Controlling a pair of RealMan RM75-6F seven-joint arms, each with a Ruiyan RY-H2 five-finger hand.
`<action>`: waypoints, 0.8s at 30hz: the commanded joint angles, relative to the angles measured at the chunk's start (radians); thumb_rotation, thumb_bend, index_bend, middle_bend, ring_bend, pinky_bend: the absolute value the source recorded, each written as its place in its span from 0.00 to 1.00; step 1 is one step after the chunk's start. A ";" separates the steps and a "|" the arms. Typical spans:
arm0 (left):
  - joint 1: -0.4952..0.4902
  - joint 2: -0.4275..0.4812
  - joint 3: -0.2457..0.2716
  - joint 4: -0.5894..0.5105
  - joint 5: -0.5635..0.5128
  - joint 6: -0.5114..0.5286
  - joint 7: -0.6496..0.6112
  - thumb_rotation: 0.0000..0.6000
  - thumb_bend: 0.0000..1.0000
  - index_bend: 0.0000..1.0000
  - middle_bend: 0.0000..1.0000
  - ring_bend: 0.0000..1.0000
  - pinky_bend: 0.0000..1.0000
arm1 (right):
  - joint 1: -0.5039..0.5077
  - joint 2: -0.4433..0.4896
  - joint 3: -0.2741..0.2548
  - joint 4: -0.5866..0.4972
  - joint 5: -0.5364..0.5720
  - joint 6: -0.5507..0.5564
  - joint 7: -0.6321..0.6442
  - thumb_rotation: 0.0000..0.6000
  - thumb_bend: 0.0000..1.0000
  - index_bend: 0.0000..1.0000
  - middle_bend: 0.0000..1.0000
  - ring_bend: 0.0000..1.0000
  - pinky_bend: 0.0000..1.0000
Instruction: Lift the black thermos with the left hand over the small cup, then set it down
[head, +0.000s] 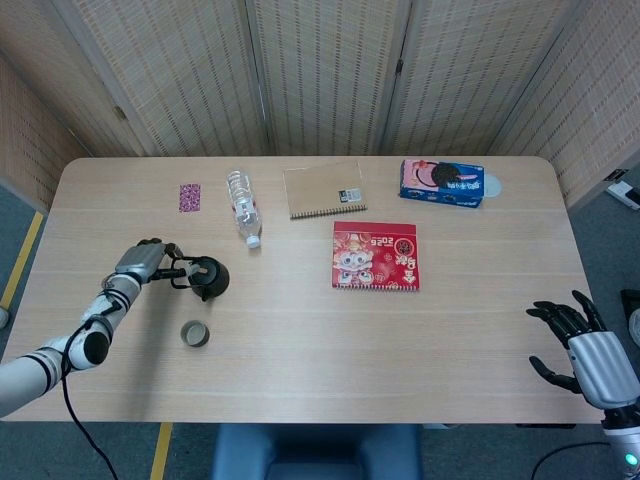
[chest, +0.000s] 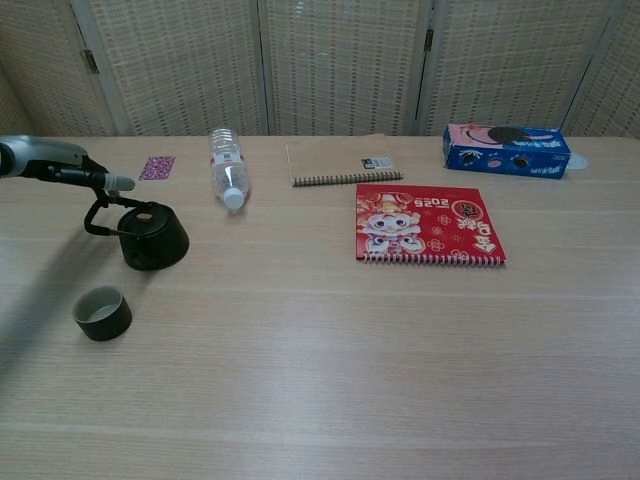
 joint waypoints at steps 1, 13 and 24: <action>0.002 0.009 0.012 -0.026 0.012 0.015 0.007 0.21 0.16 0.30 0.29 0.11 0.00 | 0.001 -0.001 0.001 0.001 -0.002 0.000 0.002 1.00 0.27 0.23 0.24 0.22 0.04; 0.024 0.070 0.058 -0.177 0.064 0.102 0.045 0.21 0.16 0.32 0.32 0.13 0.00 | 0.005 -0.003 0.002 0.007 -0.006 0.001 0.009 1.00 0.27 0.23 0.24 0.22 0.04; 0.047 0.070 0.050 -0.264 0.178 0.188 0.058 0.22 0.16 0.33 0.33 0.14 0.00 | 0.009 -0.005 0.002 0.009 -0.008 -0.002 0.010 1.00 0.27 0.23 0.25 0.22 0.04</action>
